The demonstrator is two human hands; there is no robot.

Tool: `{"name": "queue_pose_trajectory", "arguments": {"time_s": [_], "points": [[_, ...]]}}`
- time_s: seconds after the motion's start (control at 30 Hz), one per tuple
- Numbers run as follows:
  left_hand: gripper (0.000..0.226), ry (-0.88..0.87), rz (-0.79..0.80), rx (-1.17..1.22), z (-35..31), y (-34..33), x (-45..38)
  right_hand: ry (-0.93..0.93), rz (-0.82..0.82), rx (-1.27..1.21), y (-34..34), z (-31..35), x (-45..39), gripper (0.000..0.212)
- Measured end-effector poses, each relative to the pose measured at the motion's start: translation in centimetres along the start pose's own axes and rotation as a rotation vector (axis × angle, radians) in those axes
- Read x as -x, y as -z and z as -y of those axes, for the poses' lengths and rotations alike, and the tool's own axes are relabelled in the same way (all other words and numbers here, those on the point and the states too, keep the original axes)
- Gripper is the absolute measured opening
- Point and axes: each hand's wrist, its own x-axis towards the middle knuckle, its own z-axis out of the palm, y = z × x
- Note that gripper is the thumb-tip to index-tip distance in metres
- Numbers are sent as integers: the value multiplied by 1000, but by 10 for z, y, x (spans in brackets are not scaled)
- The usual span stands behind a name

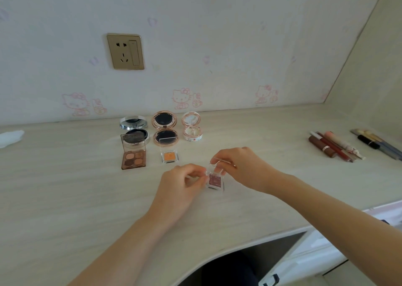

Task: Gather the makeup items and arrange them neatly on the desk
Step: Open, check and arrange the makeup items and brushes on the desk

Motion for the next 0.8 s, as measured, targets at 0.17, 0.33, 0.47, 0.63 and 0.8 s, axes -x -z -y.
{"name": "queue_pose_trajectory", "arguments": {"time_s": [0.17,0.33,0.47,0.63,0.8], "points": [[22,-213,42,-278,9,-4,0,10,3,95,-1,2,1,23],[22,-283,31,-360,13,-8,0,22,0,209,-10,-2,0,21],[20,-327,23,-382,16,-10,1,41,10,219,-14,-3,-2,22],[20,-346,11,-402,16,-12,1,38,39,178,-8,-1,-7,23],[21,-340,8,-396,17,-13,1,29,57,120,-2,0,-13,23]]}}
